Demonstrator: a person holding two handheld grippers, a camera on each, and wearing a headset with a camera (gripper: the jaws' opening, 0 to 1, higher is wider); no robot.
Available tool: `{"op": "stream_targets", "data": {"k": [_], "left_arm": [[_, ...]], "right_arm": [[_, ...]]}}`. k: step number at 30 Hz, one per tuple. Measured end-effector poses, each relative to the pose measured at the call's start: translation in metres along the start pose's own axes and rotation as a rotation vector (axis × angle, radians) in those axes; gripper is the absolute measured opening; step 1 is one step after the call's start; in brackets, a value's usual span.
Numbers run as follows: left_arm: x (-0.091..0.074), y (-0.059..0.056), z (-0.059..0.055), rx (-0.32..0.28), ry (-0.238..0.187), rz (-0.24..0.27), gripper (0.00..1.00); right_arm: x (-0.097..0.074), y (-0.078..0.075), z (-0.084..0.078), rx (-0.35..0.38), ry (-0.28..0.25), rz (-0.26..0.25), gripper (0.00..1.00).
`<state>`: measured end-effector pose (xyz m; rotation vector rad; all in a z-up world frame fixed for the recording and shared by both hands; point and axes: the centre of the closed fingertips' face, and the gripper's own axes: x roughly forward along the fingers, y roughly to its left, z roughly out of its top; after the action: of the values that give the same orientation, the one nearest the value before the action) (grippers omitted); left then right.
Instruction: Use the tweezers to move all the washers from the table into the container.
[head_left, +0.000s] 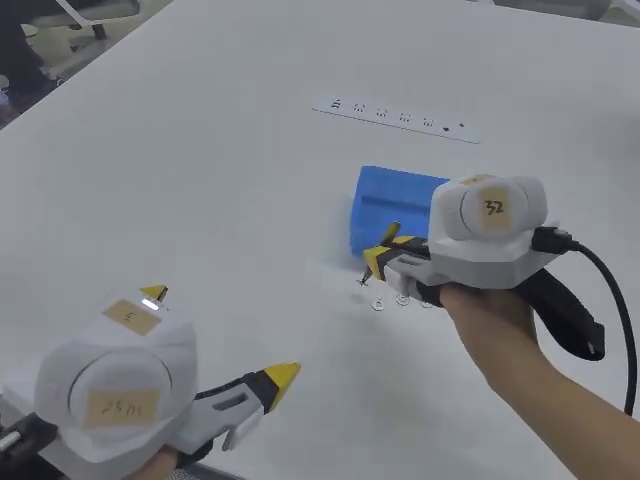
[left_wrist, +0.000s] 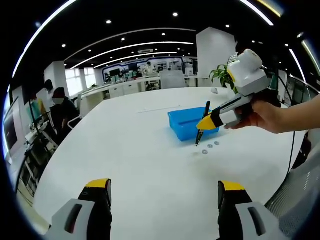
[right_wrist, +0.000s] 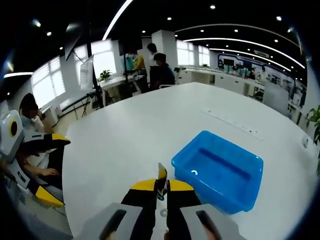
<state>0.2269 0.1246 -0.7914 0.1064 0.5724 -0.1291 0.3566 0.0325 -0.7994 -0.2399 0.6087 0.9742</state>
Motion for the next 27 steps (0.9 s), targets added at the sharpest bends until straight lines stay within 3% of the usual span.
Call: {"op": "stream_targets", "data": {"k": [4, 9, 13, 18, 20, 27], "left_arm": [[0.000, 0.000, 0.000, 0.001, -0.003, 0.002, 0.90], [0.001, -0.001, -0.001, 0.006, 0.002, -0.001, 0.90], [0.001, -0.001, -0.001, 0.010, 0.006, -0.004, 0.91], [-0.001, 0.002, 0.004, -0.010, -0.026, 0.003, 0.93], [-0.003, 0.004, 0.008, -0.018, -0.047, 0.009, 0.93], [-0.002, 0.005, 0.006, -0.016, -0.043, 0.011, 0.93]], "right_arm": [[-0.008, -0.006, 0.009, 0.002, -0.025, -0.012, 0.03], [-0.019, -0.024, 0.032, -0.001, -0.079, -0.053, 0.03], [-0.021, -0.037, 0.046, 0.009, -0.107, -0.078, 0.03], [-0.016, -0.048, 0.055, -0.006, -0.115, -0.099, 0.03], [-0.011, -0.053, 0.055, -0.012, -0.110, -0.108, 0.03], [0.011, -0.060, 0.035, 0.002, -0.050, -0.115, 0.03]]}}
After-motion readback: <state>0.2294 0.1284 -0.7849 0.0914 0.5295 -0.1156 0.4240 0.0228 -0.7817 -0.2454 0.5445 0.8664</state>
